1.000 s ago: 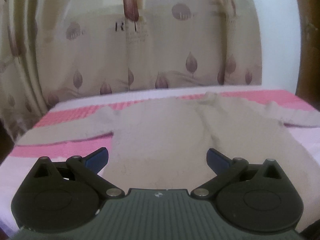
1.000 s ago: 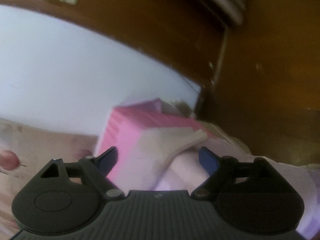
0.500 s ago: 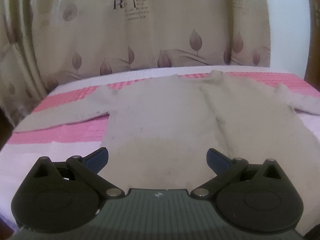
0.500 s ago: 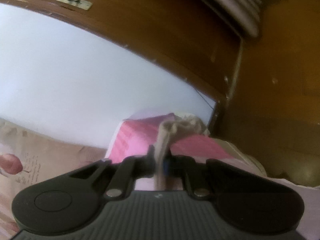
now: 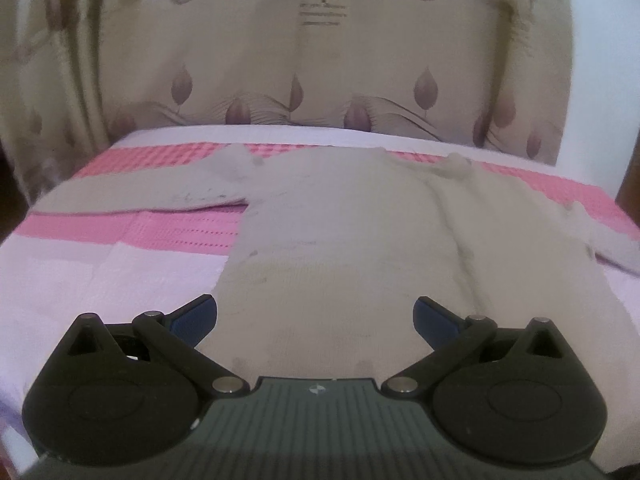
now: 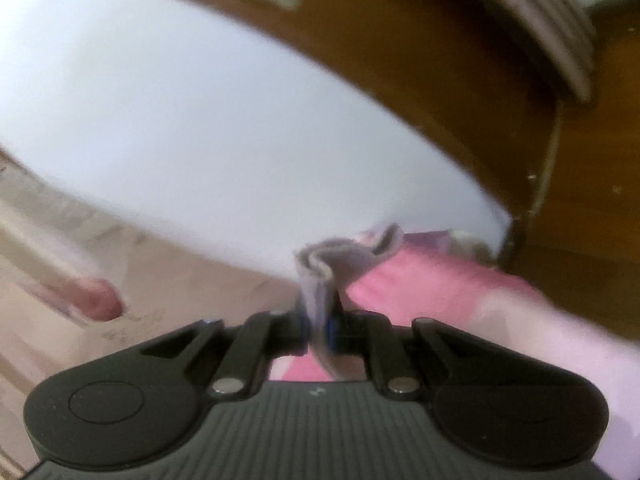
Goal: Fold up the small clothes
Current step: 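Grasp a sleeve cuff with the right gripper, fold it across the body, release, then grasp the other sleeve cuff with the left gripper, fold it across the body, release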
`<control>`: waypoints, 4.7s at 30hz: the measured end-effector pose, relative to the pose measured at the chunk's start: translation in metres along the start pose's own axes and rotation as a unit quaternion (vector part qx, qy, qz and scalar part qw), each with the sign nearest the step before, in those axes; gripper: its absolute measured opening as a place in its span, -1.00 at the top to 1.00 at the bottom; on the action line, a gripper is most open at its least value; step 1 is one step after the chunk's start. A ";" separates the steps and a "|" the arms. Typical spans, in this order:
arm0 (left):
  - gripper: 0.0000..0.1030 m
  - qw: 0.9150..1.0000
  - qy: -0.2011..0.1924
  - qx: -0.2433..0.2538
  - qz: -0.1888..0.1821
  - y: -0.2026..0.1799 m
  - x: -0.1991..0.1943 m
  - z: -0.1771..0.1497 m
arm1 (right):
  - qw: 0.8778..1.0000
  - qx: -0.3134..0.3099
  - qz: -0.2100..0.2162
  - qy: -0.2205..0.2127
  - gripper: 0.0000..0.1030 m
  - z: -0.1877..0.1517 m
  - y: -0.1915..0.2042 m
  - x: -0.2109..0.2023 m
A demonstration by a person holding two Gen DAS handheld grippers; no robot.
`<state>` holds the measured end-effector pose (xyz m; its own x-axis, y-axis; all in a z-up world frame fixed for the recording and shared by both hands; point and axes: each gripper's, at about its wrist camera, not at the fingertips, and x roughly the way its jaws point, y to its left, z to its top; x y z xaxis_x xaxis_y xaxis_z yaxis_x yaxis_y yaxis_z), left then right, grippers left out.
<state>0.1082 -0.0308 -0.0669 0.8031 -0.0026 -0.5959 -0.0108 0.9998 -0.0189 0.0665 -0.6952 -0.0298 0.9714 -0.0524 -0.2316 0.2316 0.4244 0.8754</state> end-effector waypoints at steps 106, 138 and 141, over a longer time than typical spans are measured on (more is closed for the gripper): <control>0.89 0.916 -0.144 -0.345 -0.143 0.328 0.053 0.209 | 0.862 -0.438 0.110 0.230 -0.86 -0.507 0.223 0.070; 0.69 0.897 0.107 -0.106 -0.416 -0.193 0.177 0.165 | 0.949 -0.240 0.116 0.170 -0.90 -0.319 0.092 0.026; -0.42 0.892 0.089 -0.122 -0.425 -0.185 0.178 0.164 | 0.950 -0.237 0.119 0.167 -0.90 -0.312 0.087 0.025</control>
<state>0.3512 -0.2130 -0.0379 0.4752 -0.7833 -0.4008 0.4106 0.6003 -0.6864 0.0943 -0.3778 -0.0918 0.9041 0.3517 -0.2426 -0.1186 0.7520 0.6484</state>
